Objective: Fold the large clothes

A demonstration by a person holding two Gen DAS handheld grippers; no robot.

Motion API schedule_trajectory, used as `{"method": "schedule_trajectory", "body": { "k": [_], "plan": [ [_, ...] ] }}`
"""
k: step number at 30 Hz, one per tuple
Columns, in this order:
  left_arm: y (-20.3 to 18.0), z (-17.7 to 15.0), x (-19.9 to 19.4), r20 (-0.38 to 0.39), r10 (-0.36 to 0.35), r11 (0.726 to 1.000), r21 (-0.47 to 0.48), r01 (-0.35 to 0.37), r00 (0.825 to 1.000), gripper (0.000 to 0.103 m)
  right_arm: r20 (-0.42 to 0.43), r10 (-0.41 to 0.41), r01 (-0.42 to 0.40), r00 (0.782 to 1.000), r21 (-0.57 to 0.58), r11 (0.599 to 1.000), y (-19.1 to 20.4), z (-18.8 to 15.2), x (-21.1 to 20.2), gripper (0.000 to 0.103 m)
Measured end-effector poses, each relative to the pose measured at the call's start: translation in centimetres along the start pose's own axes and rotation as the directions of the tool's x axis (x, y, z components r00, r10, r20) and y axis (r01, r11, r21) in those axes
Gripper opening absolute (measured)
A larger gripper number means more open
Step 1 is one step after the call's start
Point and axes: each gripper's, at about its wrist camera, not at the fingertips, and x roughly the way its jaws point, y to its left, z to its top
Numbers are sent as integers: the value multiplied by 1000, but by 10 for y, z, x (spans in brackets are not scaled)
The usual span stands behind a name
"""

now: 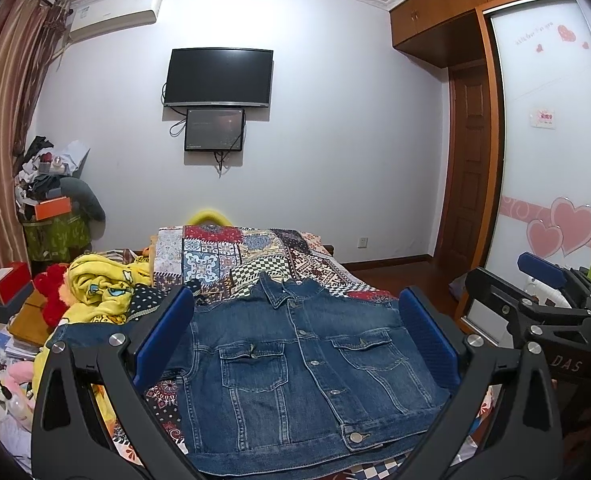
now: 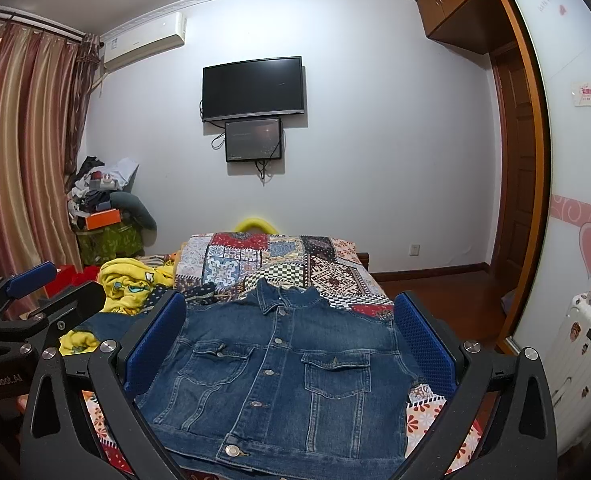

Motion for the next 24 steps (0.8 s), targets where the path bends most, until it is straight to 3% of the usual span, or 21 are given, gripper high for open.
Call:
{"method": "schedule_trajectory", "body": {
  "k": [24],
  "plan": [
    [-1,-1,2,-3,0,1000,-4,0,1000,103,-3,5,-5,1000,11,1000,0,1,-1,103]
  ]
}}
